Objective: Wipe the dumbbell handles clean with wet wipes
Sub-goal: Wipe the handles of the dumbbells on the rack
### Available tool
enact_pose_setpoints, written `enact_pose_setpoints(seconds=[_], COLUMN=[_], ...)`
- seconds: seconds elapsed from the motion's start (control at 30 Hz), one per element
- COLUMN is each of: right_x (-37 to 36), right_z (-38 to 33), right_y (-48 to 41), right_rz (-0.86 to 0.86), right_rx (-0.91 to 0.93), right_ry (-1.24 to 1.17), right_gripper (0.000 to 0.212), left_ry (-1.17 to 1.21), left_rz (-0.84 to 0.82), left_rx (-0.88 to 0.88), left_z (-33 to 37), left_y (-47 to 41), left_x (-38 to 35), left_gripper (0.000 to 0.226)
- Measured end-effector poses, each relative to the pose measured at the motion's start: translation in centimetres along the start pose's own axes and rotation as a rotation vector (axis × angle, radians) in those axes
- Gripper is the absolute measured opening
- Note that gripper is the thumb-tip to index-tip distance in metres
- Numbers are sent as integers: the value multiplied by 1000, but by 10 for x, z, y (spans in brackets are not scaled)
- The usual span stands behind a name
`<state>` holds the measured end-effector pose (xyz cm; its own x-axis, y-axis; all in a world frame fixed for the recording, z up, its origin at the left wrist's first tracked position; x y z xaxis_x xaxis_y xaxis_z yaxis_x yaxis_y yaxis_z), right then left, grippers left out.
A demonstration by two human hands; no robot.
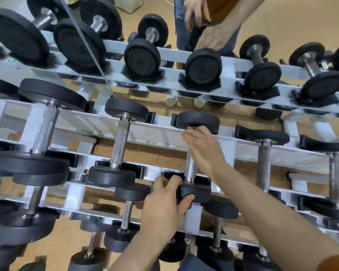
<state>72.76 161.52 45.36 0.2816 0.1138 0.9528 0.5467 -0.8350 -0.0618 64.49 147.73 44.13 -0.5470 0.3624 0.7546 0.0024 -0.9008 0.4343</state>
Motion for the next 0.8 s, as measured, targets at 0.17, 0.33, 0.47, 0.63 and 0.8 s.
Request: enact_pose_setpoints(seconds=[0.17, 0.33, 0.47, 0.63, 0.8], right_x=[-25, -38, -31, -25, -44], right_z=[11, -11, 19, 56, 32], right_y=[36, 67, 87, 103, 94], right_rz=[-261, -602, -628, -427, -502], right_rx=[-93, -86, -337, -661, -624], right_ry=[-163, -433, -565, -729, -682], right_gripper=[39, 38, 38, 29, 28], left_ry=[21, 179, 201, 201, 172], left_rz=[11, 34, 51, 79, 61], left_rx=[26, 5, -1, -15, 37], left_z=[-1, -5, -8, -2, 0], left_y=[-1, -1, -5, -7, -8], left_x=[2, 8, 10, 9, 9], left_gripper=[40, 23, 20, 18, 15])
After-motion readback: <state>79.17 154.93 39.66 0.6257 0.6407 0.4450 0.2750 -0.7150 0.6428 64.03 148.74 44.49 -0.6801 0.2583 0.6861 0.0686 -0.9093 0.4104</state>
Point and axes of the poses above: each hand's wrist, its own y-axis away from the middle knuckle, its own x-axis out of the back of the hand, z = x × y, the point moved 9 cm from there along -y, towards the middle knuckle, and after that the axes turned 8 degrees about -z, right-handed, at the moved point
